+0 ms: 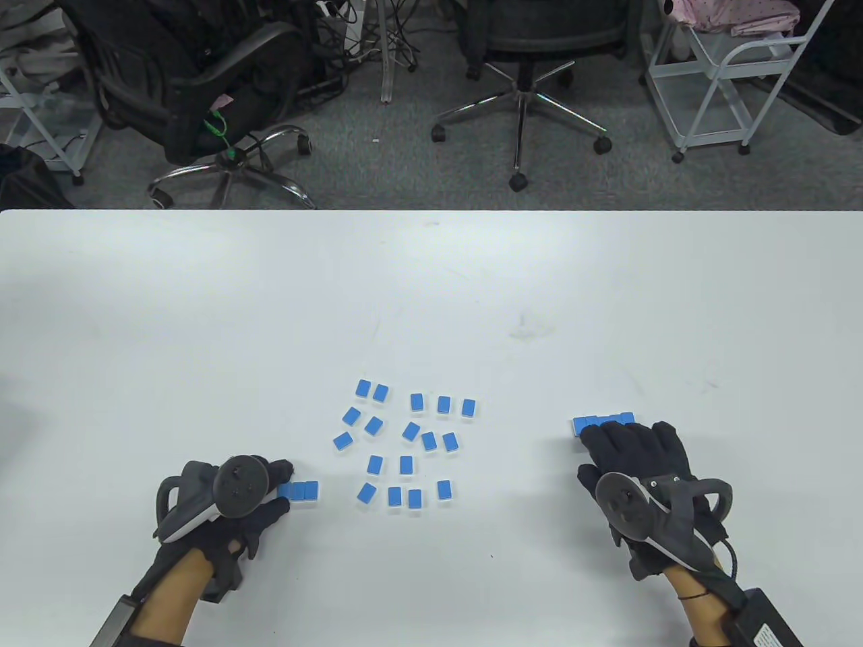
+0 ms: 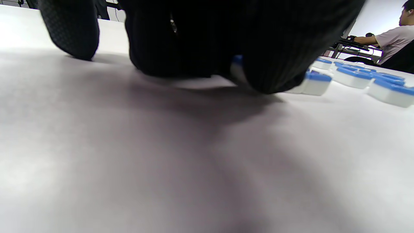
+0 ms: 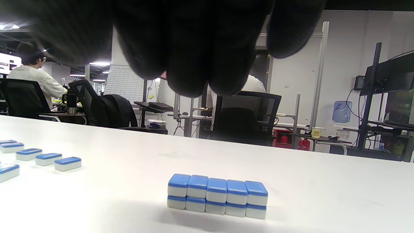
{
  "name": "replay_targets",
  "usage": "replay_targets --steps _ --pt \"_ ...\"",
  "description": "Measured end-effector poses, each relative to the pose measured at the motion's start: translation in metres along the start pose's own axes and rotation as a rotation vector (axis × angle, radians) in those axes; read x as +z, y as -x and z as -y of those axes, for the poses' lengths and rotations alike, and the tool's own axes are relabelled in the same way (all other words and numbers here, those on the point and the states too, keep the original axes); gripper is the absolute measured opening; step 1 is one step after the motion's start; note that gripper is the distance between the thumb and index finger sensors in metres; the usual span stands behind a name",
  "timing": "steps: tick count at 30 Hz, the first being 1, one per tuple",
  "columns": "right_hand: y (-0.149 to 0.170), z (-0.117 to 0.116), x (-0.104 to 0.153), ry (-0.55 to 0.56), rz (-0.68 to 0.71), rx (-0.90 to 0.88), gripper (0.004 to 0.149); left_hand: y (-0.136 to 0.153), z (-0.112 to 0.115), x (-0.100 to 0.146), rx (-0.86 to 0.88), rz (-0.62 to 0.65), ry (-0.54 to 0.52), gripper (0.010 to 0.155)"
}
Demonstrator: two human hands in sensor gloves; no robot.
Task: Build mahjong tile wall
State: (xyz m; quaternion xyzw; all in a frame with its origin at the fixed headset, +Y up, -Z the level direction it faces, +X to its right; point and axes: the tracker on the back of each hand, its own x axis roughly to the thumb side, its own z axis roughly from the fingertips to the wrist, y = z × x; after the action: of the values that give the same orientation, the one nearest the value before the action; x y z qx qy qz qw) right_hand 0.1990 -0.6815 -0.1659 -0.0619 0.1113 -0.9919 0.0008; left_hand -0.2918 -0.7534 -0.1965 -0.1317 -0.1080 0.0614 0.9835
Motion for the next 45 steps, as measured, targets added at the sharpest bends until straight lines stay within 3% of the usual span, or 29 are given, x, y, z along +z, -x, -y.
replay_targets --steps 15,22,27,31,38,45 --pt "0.001 -0.004 -0.001 -0.032 -0.008 -0.012 0.056 0.000 0.002 0.000 0.009 0.013 0.014 0.059" --pt "0.003 -0.002 -0.001 -0.018 -0.030 -0.028 0.057 0.007 -0.004 0.003 0.057 0.046 0.087 0.070" --pt "0.004 0.002 0.000 0.011 -0.042 -0.033 0.058 0.013 -0.018 0.008 0.095 0.036 -0.007 0.066" --pt "0.006 0.005 -0.002 0.052 -0.045 -0.067 0.058 -0.007 -0.034 0.004 -0.007 0.055 -0.073 0.059" --pt "0.013 0.005 -0.003 0.057 -0.071 -0.081 0.059 -0.059 -0.039 -0.035 -0.229 0.097 0.056 0.061" --pt "0.014 0.007 -0.003 0.071 -0.076 -0.083 0.058 -0.086 -0.029 -0.069 -0.408 0.088 0.133 0.065"
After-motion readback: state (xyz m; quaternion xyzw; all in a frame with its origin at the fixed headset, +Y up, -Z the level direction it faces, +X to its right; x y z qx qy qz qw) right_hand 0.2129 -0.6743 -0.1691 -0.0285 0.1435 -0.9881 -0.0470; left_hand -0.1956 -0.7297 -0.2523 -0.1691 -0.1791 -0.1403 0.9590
